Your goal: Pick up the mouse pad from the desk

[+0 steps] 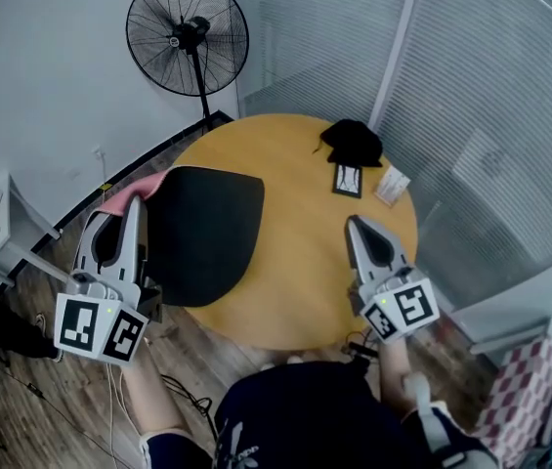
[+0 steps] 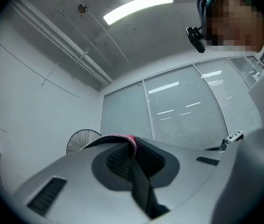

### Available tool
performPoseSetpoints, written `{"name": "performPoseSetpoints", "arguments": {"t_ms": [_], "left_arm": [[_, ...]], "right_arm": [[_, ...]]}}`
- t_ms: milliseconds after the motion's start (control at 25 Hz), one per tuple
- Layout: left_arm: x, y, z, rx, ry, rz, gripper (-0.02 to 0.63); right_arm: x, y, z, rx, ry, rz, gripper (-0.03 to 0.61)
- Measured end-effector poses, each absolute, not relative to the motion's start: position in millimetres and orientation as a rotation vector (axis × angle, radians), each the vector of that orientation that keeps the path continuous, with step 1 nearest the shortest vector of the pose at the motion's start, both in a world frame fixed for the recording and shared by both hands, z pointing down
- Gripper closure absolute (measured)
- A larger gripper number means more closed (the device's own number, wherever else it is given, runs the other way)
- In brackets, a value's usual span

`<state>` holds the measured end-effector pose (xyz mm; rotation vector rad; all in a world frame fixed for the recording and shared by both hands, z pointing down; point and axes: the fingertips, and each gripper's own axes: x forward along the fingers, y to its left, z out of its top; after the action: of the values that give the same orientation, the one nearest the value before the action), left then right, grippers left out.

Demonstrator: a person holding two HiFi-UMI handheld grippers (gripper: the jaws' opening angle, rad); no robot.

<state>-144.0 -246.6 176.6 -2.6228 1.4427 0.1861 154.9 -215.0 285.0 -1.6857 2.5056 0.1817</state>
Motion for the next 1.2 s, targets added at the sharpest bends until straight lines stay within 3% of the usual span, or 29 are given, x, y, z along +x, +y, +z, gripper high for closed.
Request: {"name": "performPoseSetpoints", "arguments": {"t_ms": [560,1200], "left_arm": [[-136,-158,196,-2.59,1.523,0.118,0.595],[-128,-142,239,-2.658,1.637,0.046,0.595]], "right_arm": [[149,-167,260,-1.66,2.529,0.194,0.577],[156,-141,285,-1.719,2.582,0.121,0.577]]}}
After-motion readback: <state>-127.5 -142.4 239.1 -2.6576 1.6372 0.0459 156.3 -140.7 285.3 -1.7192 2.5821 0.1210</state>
